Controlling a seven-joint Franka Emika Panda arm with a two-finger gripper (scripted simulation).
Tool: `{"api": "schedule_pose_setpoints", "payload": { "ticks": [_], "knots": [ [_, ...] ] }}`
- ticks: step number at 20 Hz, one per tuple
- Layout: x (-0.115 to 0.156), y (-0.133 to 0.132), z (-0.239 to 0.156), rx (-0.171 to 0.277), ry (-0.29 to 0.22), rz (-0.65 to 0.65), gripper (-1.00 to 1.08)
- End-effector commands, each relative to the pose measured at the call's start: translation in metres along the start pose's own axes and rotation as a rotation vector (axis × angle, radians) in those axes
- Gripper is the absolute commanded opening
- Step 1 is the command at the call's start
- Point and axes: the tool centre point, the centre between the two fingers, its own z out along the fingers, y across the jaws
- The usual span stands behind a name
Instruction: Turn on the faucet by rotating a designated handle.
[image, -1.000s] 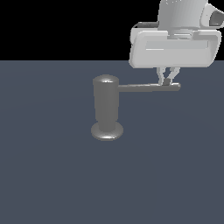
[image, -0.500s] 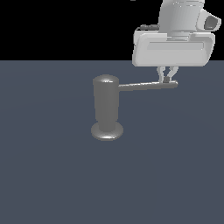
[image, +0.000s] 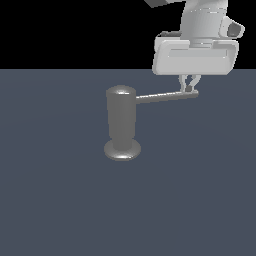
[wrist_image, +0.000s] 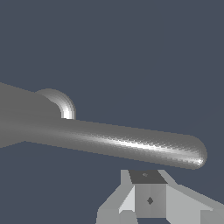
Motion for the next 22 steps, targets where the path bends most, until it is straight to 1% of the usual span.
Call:
{"api": "schedule_pose_setpoints", "payload": {
  "ticks": [1, 2, 22],
  "knots": [
    [-0.011, 0.025, 0.016, 0.0, -0.031, 0.043, -1.0],
    [0.002, 0.001, 0.0, 0.0, 0.001, 0.0, -1.0],
    [0.064, 0.001, 0.008, 0.0, -0.012, 0.017, -1.0]
  ]
}}
